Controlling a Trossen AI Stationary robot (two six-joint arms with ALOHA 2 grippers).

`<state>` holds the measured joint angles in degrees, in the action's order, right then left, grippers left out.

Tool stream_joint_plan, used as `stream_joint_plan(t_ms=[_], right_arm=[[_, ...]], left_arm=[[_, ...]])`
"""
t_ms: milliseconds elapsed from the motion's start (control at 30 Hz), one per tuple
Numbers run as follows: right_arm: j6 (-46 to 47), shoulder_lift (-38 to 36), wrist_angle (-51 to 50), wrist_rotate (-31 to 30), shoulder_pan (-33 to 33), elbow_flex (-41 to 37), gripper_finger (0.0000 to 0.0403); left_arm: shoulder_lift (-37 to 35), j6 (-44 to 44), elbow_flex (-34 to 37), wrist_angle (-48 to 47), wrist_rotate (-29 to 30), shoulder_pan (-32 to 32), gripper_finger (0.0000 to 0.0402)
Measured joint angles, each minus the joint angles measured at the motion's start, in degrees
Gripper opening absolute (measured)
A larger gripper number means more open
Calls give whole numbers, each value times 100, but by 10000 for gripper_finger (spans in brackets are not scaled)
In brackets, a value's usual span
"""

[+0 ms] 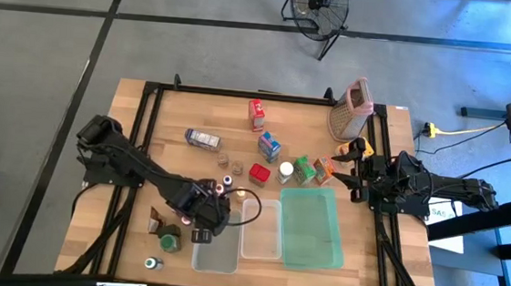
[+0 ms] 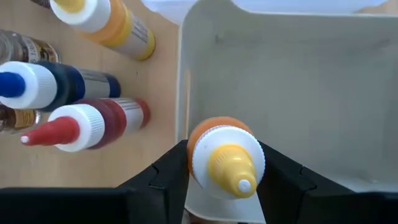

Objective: Pick & Place Kitchen Items
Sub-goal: Put the yellow food coloring bottle into the gray bin

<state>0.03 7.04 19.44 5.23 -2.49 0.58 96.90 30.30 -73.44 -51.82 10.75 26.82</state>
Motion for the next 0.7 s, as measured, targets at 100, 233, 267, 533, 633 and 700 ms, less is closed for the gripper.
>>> stream_joint_plan(t_ms=[100, 233, 267, 533, 633, 700], right_arm=[[-1, -2, 0, 0, -1, 0, 222], [0, 0, 0, -2, -2, 0, 222], [-1, 0, 0, -2, -2, 0, 222], [0, -1, 2, -2, -2, 0, 222], [0, 0, 1, -2, -2, 0, 222], [0, -1, 1, -2, 0, 0, 222]], left_arm=[[-2, 0, 223, 365, 2, 21, 147], [-2, 0, 466, 772, 15, 16, 149], [-2, 0, 504, 770, 21, 15, 150], [-2, -92, 570, 777, 261, 2, 151], [-2, -101, 570, 777, 301, -32, 154], [-2, -100, 570, 775, 306, -55, 155]])
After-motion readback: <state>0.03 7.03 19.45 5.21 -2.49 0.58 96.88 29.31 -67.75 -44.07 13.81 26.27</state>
